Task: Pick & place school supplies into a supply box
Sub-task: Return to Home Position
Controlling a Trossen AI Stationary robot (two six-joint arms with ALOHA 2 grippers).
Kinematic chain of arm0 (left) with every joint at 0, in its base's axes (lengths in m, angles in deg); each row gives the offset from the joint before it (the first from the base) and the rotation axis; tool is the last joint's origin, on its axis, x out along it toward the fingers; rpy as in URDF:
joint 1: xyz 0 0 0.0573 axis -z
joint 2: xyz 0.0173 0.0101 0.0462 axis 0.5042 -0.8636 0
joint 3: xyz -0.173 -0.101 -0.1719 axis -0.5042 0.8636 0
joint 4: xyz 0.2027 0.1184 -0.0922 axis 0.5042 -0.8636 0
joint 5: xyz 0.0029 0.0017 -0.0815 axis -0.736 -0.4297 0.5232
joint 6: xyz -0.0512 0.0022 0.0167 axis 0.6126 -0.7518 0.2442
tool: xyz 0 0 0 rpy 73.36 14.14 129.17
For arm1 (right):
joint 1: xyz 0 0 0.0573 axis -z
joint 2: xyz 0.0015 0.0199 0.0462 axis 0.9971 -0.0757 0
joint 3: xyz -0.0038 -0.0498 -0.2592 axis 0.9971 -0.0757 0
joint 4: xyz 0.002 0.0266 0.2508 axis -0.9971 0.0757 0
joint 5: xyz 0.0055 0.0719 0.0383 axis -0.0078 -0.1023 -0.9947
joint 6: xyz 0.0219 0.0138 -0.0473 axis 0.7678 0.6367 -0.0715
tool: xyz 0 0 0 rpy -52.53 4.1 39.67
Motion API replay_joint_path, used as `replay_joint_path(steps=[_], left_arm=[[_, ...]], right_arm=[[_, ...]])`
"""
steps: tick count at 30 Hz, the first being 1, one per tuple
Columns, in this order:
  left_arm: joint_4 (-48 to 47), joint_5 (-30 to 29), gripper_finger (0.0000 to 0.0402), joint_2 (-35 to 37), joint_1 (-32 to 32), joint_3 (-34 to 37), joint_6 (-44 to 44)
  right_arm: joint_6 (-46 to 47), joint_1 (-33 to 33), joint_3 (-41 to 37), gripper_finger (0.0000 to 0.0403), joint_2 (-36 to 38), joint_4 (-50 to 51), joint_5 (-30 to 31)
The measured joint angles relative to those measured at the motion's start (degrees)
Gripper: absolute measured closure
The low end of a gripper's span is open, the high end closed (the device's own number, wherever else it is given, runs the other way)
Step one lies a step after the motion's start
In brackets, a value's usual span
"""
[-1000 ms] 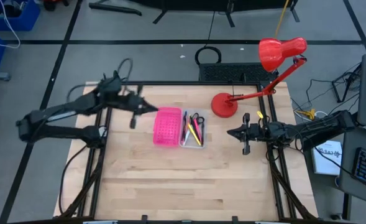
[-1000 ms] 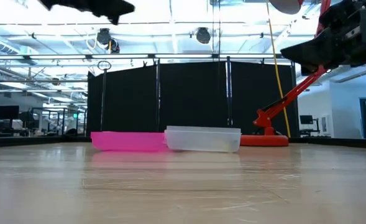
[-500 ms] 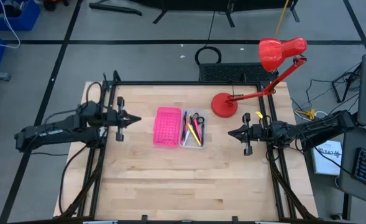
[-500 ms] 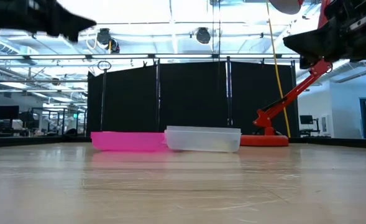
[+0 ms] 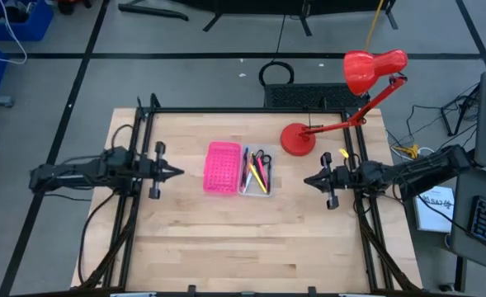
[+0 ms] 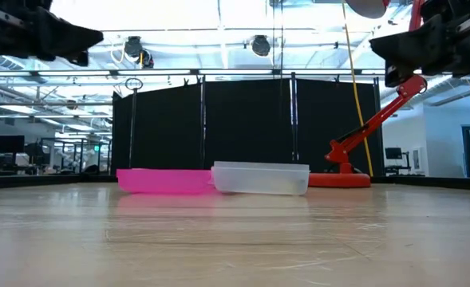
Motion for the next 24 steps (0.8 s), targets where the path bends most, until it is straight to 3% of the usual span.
replay_joint_path(steps=[3, 9, 13, 18, 24], left_arm=[[-7.48, -4.49, 0.04, 5.34, 1.51, -1.85, -1.19], [-8.72, -0.57, 0.0401, 13.28, 2.67, 0.74, 0.43], [-5.87, -1.23, 0.0401, 13.04, 2.77, 3.91, 0.47], [0.34, -1.92, 0.0401, 13.15, 2.75, 9.99, 0.72], [-0.84, -2.78, 0.0401, 13.15, 2.73, 9.91, 0.72]], right_arm=[[-0.78, -1.79, 0.0, 0.0403, 0.7, 0.78, 0.02], [-2.12, -4.4, 0.0, 0.0403, 0.89, 0.99, 0.24], [-2.88, -5.57, 0.0, 0.0403, 0.87, 1.04, 1.55], [-1.89, -7.07, 0.0, 0.0403, 0.86, 1.62, 9.27], [-6.27, -7.27, 0.0, 0.0403, 0.88, 4.17, 10.97]])
